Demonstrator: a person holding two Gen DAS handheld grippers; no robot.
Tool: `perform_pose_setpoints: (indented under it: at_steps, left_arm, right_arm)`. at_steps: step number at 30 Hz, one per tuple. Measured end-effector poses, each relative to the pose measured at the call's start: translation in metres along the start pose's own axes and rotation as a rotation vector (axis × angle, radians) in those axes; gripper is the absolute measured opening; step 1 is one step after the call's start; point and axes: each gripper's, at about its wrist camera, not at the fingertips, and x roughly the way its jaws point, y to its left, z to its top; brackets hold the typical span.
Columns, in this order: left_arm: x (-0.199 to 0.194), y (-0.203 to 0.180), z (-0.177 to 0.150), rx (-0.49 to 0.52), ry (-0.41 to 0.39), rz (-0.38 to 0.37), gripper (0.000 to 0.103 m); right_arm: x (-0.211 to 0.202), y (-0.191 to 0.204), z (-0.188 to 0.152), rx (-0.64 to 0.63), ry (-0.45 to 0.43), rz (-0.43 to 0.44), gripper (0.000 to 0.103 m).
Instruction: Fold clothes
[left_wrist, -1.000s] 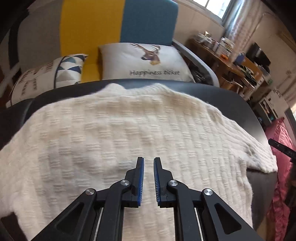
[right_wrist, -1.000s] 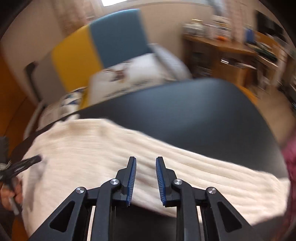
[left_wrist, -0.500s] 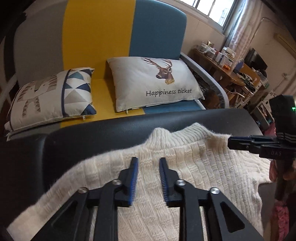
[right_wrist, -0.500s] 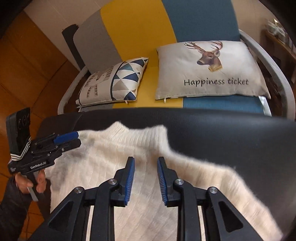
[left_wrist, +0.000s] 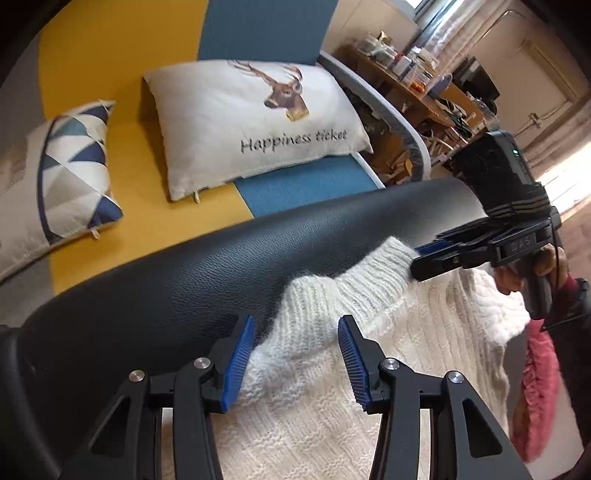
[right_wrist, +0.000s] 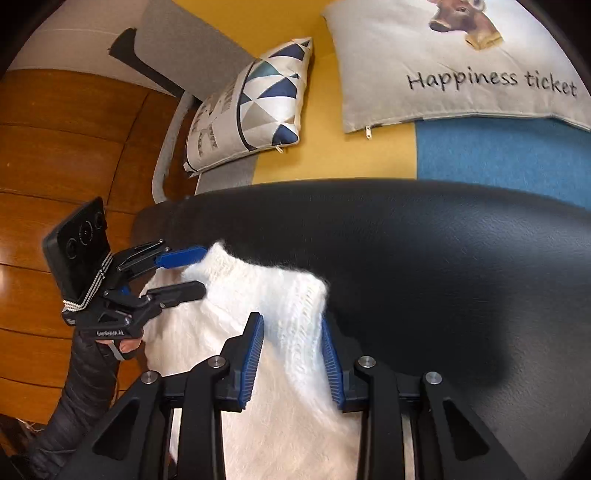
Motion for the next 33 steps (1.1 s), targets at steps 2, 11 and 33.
perform_pose_setpoints:
  at_steps: [2,11,33]
  left_arm:
    - [0.001,-0.005,0.001,0.017,-0.018,0.033,0.035]
    - [-0.029,-0.063,-0.048,0.161,-0.360,0.353,0.006]
    - [-0.007,-0.036,-0.056,-0.067,-0.232,0.368,0.014]
  right_arm:
    - [0.000,0.015,-0.002,-0.052,-0.036,-0.115,0.009]
    - [-0.015,0.080,-0.053,-0.360,-0.341,-0.459,0.007]
    - [-0.008,0.031,-0.064,-0.074,-0.311,-0.530,0.019]
